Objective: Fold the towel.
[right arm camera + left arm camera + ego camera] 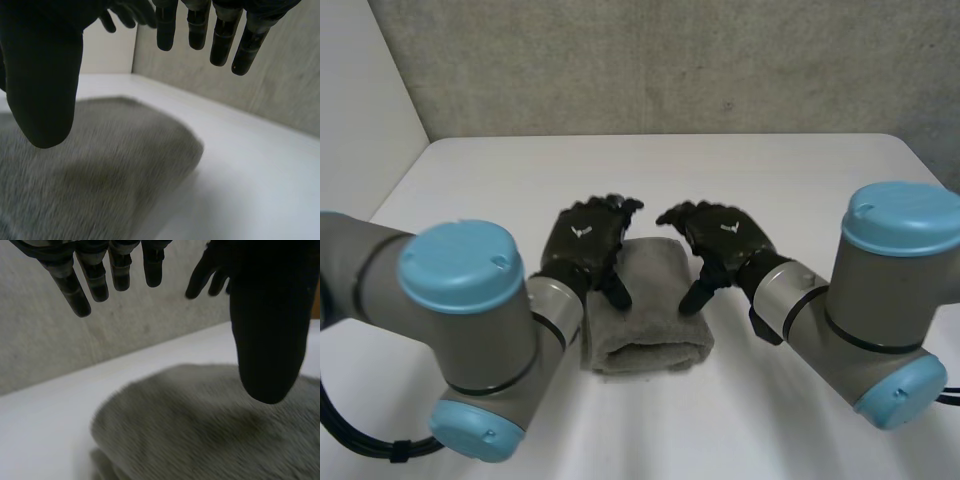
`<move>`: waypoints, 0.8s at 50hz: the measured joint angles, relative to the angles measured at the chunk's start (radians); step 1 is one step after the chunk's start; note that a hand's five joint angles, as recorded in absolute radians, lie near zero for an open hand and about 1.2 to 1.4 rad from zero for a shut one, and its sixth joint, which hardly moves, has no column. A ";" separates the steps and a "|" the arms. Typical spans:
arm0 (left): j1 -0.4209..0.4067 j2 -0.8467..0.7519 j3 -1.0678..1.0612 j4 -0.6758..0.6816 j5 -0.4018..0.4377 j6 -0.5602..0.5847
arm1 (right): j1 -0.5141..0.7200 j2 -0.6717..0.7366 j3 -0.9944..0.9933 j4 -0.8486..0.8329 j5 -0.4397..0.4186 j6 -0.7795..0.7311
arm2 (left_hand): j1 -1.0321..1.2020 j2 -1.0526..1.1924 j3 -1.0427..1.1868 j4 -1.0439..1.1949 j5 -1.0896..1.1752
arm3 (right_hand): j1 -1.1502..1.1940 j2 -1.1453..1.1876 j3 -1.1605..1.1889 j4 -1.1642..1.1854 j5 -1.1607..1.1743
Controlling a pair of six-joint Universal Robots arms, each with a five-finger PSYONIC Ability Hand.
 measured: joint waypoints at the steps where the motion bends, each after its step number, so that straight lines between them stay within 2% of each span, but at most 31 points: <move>1: -0.003 -0.016 0.001 -0.001 -0.001 -0.004 | -0.004 0.022 -0.010 0.009 -0.012 0.005 | 0.000 0.000 0.000 0.000 0.000 | 0.000 0.000 0.000 0.000 0.000; 10: 0.027 -0.118 -0.023 -0.019 -0.031 0.008 | -0.007 0.223 -0.107 0.039 -0.043 -0.013 | 0.000 0.000 0.000 0.000 0.000 | 0.000 0.000 0.000 0.000 0.000; 18: 0.102 -0.146 -0.055 -0.024 -0.043 0.089 | -0.005 0.256 -0.156 0.078 -0.031 -0.059 | -0.002 -0.002 -0.002 -0.001 0.000 | 0.000 0.000 0.000 0.000 -0.007; 26: 0.122 -0.052 -0.058 -0.028 -0.038 0.129 | -0.012 0.130 -0.162 0.091 0.041 -0.086 | -0.003 -0.002 -0.002 -0.001 0.000 | -0.001 0.000 0.000 0.000 -0.011; 33: 0.098 0.178 -0.008 -0.046 -0.036 0.128 | -0.072 -0.092 -0.161 0.086 0.152 -0.083 | -0.001 -0.001 -0.001 0.000 0.000 | -0.001 0.000 0.000 0.000 -0.011; 35: 0.099 0.208 0.007 -0.059 -0.036 0.128 | -0.081 -0.115 -0.161 0.086 0.164 -0.083 | -0.001 -0.001 -0.001 0.000 0.000 | -0.001 0.000 0.000 0.000 -0.011; 36: 0.107 0.265 0.044 -0.103 -0.036 0.128 | -0.103 -0.167 -0.163 0.085 0.186 -0.086 | -0.001 -0.001 -0.001 0.000 0.000 | -0.001 0.000 0.000 0.000 -0.011; 40: 0.134 0.331 0.104 -0.202 -0.035 0.127 | -0.130 -0.223 -0.165 0.086 0.205 -0.090 | -0.003 -0.002 -0.002 -0.002 0.000 | -0.001 0.000 0.000 0.000 -0.011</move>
